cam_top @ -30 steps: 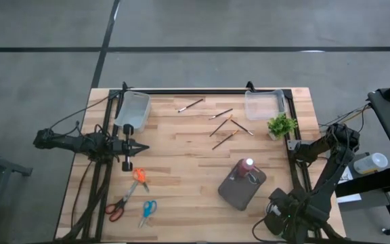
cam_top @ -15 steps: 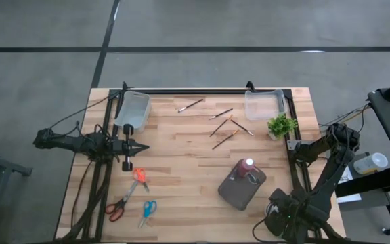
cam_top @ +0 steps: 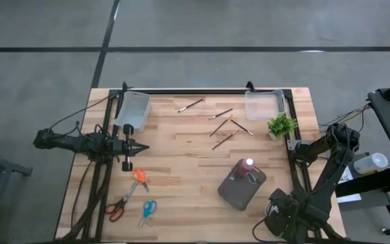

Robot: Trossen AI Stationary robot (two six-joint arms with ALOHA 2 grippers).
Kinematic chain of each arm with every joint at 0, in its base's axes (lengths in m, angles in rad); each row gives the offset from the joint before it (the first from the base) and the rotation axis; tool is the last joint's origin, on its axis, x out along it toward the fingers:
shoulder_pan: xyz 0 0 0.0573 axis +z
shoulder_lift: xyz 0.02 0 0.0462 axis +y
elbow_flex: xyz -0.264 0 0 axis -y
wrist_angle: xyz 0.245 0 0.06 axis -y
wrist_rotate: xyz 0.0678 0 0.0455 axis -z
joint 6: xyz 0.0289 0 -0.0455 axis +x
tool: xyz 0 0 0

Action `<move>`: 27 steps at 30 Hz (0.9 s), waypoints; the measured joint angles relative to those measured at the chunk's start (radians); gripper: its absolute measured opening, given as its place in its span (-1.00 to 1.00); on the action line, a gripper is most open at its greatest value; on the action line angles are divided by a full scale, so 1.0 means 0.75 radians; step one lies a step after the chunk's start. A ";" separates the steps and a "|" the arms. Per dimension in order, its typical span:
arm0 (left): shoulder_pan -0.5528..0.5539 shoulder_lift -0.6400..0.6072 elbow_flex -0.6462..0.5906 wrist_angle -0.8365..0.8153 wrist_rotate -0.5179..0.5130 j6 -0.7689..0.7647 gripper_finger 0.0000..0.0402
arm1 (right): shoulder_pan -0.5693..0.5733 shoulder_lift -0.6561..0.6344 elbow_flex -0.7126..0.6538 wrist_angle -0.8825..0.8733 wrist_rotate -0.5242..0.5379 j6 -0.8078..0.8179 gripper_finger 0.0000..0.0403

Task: Pick & Place Paint Supplies
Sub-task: Put the white paint bottle into the black bin

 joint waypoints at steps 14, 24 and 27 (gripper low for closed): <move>0.000 0.001 0.000 0.000 0.000 0.000 -1.00 | 0.000 -0.019 0.101 -0.119 0.004 -0.019 0.06; 0.000 0.001 0.000 0.000 0.000 0.000 -1.00 | -0.014 -0.080 0.242 -0.336 0.085 -0.041 0.06; 0.000 0.001 0.000 0.000 0.000 0.000 -1.00 | -0.045 -0.092 0.289 -0.423 0.100 -0.071 0.06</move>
